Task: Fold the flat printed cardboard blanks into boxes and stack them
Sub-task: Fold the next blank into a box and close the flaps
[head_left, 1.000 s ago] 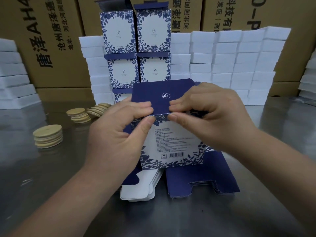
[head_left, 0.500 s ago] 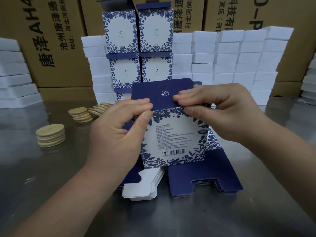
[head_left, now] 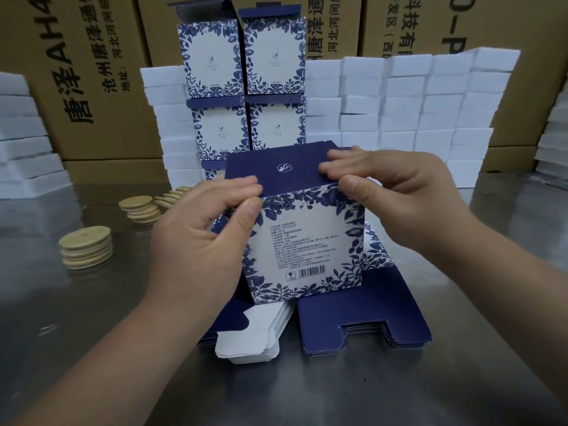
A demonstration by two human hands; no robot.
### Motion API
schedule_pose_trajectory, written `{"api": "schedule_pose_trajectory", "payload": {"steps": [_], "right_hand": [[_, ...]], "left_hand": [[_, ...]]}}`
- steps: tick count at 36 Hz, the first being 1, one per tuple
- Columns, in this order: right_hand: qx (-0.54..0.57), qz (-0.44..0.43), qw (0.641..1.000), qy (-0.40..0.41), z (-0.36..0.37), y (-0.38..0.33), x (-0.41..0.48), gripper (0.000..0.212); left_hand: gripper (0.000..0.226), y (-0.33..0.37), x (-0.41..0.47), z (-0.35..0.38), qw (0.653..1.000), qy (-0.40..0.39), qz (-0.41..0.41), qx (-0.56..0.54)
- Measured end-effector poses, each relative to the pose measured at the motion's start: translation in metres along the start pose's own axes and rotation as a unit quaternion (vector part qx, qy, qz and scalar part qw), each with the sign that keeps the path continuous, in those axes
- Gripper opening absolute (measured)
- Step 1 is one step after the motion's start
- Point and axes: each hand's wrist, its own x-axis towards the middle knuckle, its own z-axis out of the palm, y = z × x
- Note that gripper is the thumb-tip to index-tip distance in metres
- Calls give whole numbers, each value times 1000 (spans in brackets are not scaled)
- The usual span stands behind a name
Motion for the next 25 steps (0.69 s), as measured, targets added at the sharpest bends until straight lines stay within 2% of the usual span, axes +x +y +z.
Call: {"api": "schedule_pose_trajectory", "payload": {"steps": [4,5,8,11,13,15,17,21,23,25], "right_hand": [[41,19,999,6,1,0,0,12],[72,33,996,28,1,0,0,9],[157,112,972,132,-1,4,3,20],[136,210,949,190,-4,12,8,22],[114,286,936,172,-2,18,9,29],[138,338,923,121,2,24,8,33],[155,346,922,80,6,25,8,25],[184,322,924,92,5,22,8,35],[198,307,926,95,5,18,8,31],[204,285,933,88,5,16,7,17]], "left_hand": [[14,-1,-1,0,1000,-1,-3,-4],[15,-1,-2,0,1000,1,-3,-3],[16,-2,-3,-1,1000,5,4,0],[17,-3,-5,-1,1000,-1,17,10],[18,-4,-7,0,1000,-10,20,16],[21,-5,-8,0,999,-23,18,25],[29,-5,-10,1,999,-31,15,41],[53,-7,-11,1,997,7,-23,66],[55,-10,-8,1,995,41,-44,82],[51,-14,-5,1,992,65,-71,84]]}}
